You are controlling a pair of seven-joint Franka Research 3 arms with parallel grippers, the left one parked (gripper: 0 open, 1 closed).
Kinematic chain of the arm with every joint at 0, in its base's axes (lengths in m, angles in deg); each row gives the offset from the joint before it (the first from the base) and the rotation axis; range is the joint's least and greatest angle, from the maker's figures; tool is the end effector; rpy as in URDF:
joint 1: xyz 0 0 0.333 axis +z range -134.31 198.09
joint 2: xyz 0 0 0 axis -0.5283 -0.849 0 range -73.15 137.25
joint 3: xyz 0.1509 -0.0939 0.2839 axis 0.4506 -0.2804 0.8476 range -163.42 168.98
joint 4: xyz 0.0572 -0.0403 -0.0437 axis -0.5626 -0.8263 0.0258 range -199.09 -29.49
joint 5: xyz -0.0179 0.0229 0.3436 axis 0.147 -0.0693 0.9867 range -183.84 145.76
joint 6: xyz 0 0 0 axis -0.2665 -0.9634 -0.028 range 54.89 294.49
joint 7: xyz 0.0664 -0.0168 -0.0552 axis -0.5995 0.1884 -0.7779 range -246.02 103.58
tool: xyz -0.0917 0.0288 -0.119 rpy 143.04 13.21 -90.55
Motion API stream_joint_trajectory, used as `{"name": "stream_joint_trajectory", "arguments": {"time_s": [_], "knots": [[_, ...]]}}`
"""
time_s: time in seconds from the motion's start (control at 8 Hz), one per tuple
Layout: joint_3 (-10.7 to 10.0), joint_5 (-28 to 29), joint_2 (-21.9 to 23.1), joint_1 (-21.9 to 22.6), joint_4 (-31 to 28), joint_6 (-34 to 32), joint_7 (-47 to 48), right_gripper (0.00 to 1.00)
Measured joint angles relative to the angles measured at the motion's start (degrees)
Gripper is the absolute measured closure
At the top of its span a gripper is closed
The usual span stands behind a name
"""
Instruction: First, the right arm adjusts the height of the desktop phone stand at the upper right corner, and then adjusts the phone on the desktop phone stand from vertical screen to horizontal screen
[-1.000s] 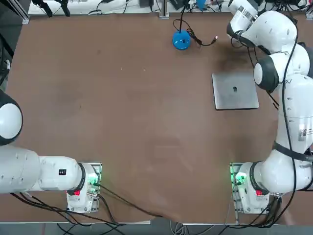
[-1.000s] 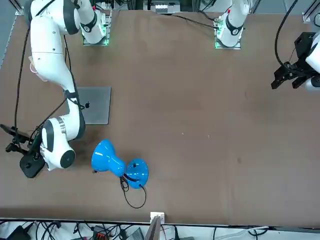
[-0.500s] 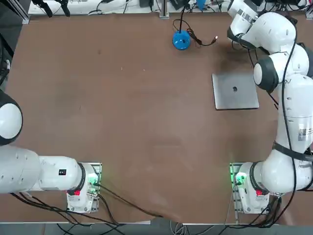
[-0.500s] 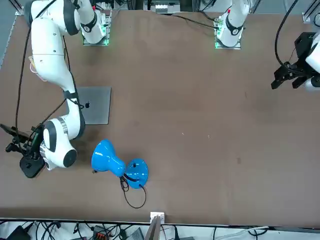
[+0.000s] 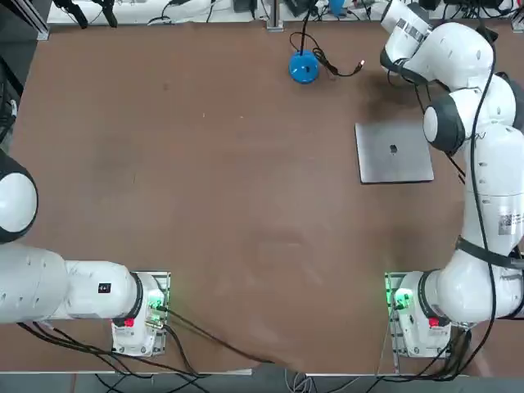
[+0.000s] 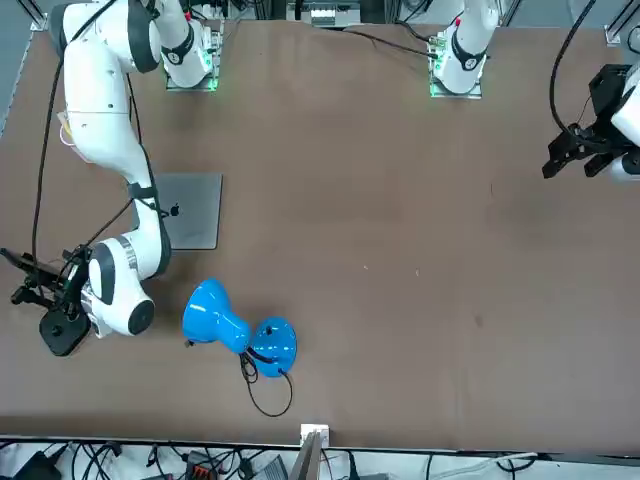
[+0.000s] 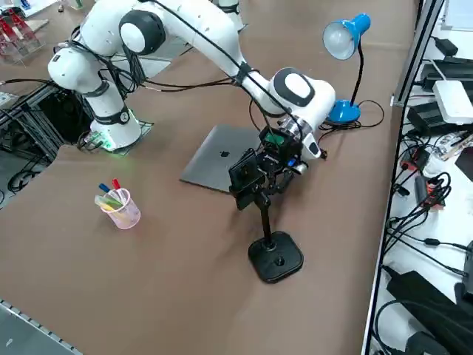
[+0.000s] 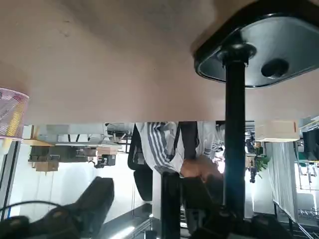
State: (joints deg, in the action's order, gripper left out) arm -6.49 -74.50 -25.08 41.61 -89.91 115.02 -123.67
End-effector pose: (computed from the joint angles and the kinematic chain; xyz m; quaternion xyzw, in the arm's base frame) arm 0.6710 -0.0925 0.2310 0.6588 0.4693 -0.4789 0.3411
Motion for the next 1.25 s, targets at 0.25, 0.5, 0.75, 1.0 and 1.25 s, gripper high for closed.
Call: {"name": "stream_joint_trajectory", "arguments": {"time_s": [0.25,0.5,0.75,1.0,1.25], "knots": [[-0.01,-0.29,-0.23,0.00,0.00,-0.03,0.03,0.29],[-0.04,-1.94,-0.25,-0.01,0.00,-0.09,0.03,0.37],[-0.05,-2.48,-0.30,-0.01,0.00,-0.13,0.03,0.45],[-0.05,-2.64,-0.30,0.02,0.01,-0.03,0.04,0.65],[-0.05,-2.78,-0.30,0.11,0.04,0.02,0.23,0.71]]}}
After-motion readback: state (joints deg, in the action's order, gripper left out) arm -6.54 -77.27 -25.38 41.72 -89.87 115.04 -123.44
